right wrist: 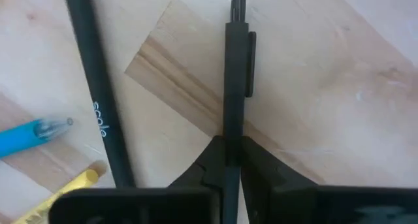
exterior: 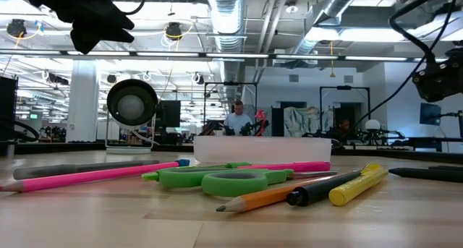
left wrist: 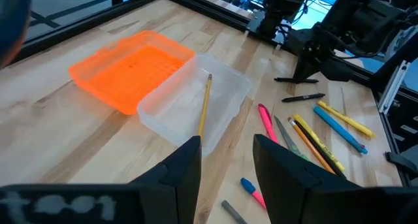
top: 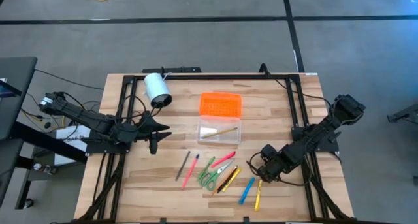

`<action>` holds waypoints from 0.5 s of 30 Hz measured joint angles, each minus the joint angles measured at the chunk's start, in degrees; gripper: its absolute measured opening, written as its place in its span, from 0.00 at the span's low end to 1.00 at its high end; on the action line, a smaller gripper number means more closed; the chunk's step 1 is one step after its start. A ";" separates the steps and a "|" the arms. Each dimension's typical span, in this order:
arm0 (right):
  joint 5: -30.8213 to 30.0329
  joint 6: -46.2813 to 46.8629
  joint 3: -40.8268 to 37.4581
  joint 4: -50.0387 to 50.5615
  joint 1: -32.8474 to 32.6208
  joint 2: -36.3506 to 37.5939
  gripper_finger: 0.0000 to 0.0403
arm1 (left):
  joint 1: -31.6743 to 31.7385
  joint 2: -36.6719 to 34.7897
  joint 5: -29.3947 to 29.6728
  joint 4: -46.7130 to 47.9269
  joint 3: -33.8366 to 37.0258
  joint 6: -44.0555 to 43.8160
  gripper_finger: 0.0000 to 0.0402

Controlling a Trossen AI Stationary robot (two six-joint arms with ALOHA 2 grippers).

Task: Pick & place school supplies into a supply box
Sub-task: Put the right black pen into the orange supply box

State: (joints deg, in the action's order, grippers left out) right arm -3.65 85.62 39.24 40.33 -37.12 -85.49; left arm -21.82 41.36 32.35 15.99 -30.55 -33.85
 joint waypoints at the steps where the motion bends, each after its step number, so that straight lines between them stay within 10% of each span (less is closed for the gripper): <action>1: -1.43 -1.84 0.00 0.08 -0.06 -0.03 0.02 | 0.00 0.01 0.16 0.00 0.00 0.01 0.32; 15: -13.49 -20.08 1.96 1.57 8.51 -5.42 0.01 | 0.02 0.02 4.16 -0.02 0.00 -2.97 0.32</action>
State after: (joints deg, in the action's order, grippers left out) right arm -17.14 65.54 41.21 41.90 -28.60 -90.92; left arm -21.80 41.39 36.52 15.97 -30.55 -36.82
